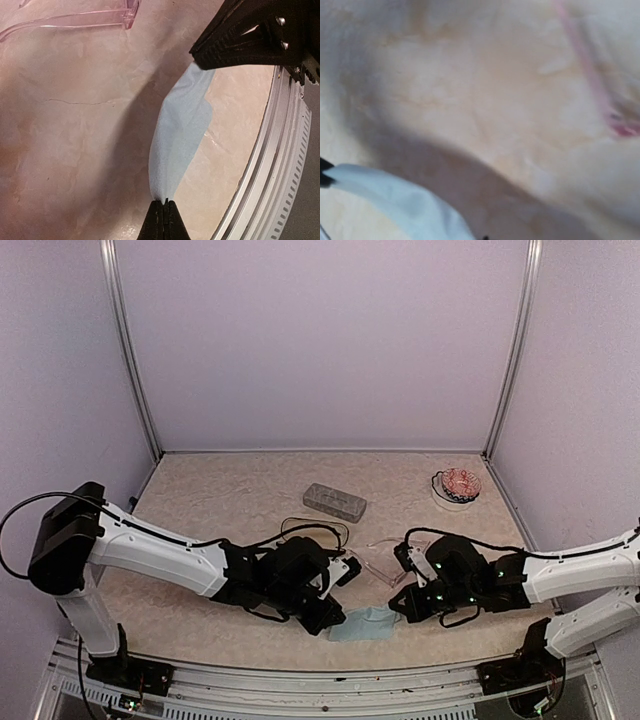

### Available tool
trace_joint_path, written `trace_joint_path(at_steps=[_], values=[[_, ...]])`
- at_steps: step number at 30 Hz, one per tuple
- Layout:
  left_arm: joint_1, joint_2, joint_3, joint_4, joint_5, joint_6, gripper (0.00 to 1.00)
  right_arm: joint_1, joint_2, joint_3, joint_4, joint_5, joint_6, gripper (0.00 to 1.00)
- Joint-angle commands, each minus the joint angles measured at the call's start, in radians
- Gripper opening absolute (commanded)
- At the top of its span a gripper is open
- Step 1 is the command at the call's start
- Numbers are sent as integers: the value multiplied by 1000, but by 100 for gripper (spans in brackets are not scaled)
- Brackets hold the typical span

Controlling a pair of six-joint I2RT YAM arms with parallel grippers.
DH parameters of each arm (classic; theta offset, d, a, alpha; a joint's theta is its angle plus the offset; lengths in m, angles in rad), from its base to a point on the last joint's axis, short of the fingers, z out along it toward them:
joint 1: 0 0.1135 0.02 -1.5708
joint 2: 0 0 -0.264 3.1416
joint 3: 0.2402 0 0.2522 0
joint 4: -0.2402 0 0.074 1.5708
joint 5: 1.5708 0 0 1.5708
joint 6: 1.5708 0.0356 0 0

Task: Organize the sunglasses
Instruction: Place the folded cleaning cloth in the sunglasses case.

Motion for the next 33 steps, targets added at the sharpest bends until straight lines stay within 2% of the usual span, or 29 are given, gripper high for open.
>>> trace_joint_path(at_steps=[1,11,18,29,33], values=[[10,-82,-44,-10,-42,-16,0,32,63,51,125,-29,-5,0],[24,-245,-126,-93,-11,-58,0,122,156,111,174,-17,68,0],[58,-352,-154,-134,-60,-87,0,153,141,153,184,100,61,0],[175,-390,-96,-182,-86,-50,0,140,195,309,194,306,-46,0],[228,-376,-45,-207,-126,-30,0,102,224,352,208,314,-73,0]])
